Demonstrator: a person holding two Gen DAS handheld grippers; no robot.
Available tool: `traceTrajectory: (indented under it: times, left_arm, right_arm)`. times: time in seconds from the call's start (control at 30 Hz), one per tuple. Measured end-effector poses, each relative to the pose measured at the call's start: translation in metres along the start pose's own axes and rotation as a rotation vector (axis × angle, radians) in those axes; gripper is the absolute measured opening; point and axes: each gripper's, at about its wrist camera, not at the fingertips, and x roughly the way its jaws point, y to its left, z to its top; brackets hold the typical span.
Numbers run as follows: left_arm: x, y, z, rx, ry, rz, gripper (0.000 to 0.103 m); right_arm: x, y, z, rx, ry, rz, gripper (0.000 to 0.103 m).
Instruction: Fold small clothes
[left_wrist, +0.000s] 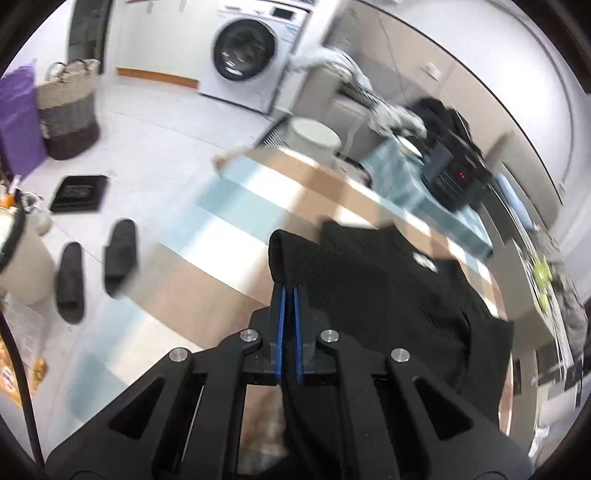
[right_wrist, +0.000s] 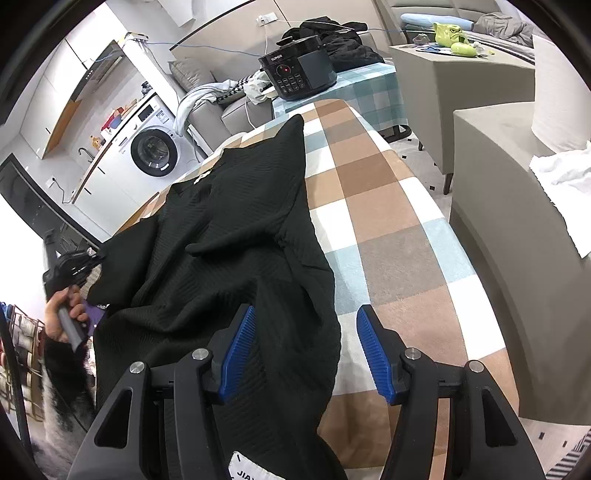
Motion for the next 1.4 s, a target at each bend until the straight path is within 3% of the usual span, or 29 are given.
traceTrajectory:
  times: [0.2, 0.37, 0.63, 0.87, 1.03, 1.17, 1.23, 1.27, 1.4]
  left_arm:
    - [-0.019, 0.062, 0.044, -0.036, -0.065, 0.098, 0.002]
    - [-0.030, 0.085, 0.075, -0.005, -0.095, 0.143, 0.002]
    - [-0.049, 0.072, 0.110, 0.072, -0.128, 0.164, 0.002]
    - [-0.058, 0.028, 0.086, 0.108, -0.105, 0.134, 0.002]
    - [-0.050, -0.045, 0.042, 0.153, -0.050, -0.007, 0.002]
    - [-0.030, -0.116, -0.007, 0.206, 0.095, -0.276, 0.004]
    - [-0.023, -0.144, -0.028, 0.254, 0.190, -0.376, 0.016]
    - [-0.025, -0.154, -0.037, 0.296, 0.211, -0.385, 0.029]
    - [-0.057, -0.150, -0.050, 0.364, 0.097, -0.318, 0.066]
  right_arm:
    - [0.001, 0.012, -0.001, -0.019, 0.005, 0.001, 0.058]
    - [0.001, 0.023, 0.000, -0.044, 0.008, -0.005, 0.058]
    - [0.001, 0.027, 0.001, -0.056, 0.008, -0.007, 0.059]
    - [0.003, 0.026, -0.001, -0.058, 0.016, 0.000, 0.060]
    - [0.005, 0.024, -0.002, -0.049, 0.021, 0.000, 0.060]
    - [0.001, 0.022, -0.004, -0.048, 0.018, -0.007, 0.060]
    - [-0.002, 0.019, -0.005, -0.045, 0.014, -0.024, 0.060]
    - [-0.004, 0.017, -0.006, -0.040, 0.010, -0.025, 0.060]
    - [-0.005, 0.012, -0.007, -0.034, 0.005, -0.031, 0.060]
